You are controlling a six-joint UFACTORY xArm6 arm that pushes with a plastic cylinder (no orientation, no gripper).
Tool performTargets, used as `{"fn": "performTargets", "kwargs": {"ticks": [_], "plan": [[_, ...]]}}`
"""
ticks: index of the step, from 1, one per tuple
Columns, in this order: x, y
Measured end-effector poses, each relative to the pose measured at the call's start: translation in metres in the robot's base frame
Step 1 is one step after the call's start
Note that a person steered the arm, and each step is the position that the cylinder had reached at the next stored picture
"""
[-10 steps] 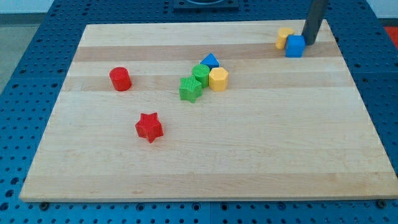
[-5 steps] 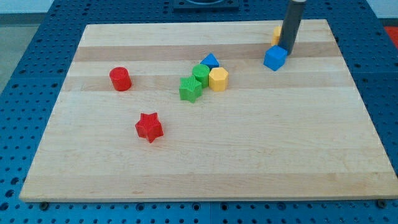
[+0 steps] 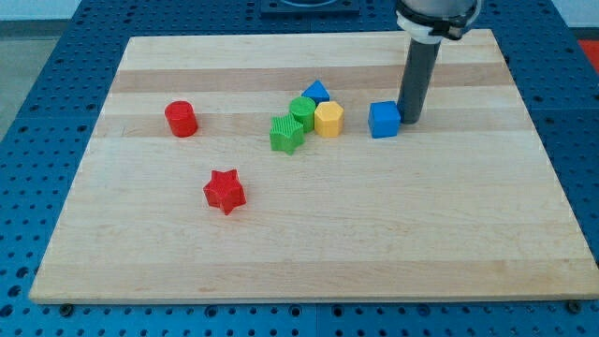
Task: Slide the cube right parallel to the hexagon
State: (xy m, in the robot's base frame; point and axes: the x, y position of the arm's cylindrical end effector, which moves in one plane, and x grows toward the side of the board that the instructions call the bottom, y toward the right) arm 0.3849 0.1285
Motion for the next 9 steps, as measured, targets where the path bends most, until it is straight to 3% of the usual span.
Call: {"fn": "performTargets", "kwargs": {"ticks": [6,8,9], "plan": [[0.014,-0.002],[-0.011,0.037],[-0.017,0.029]]}}
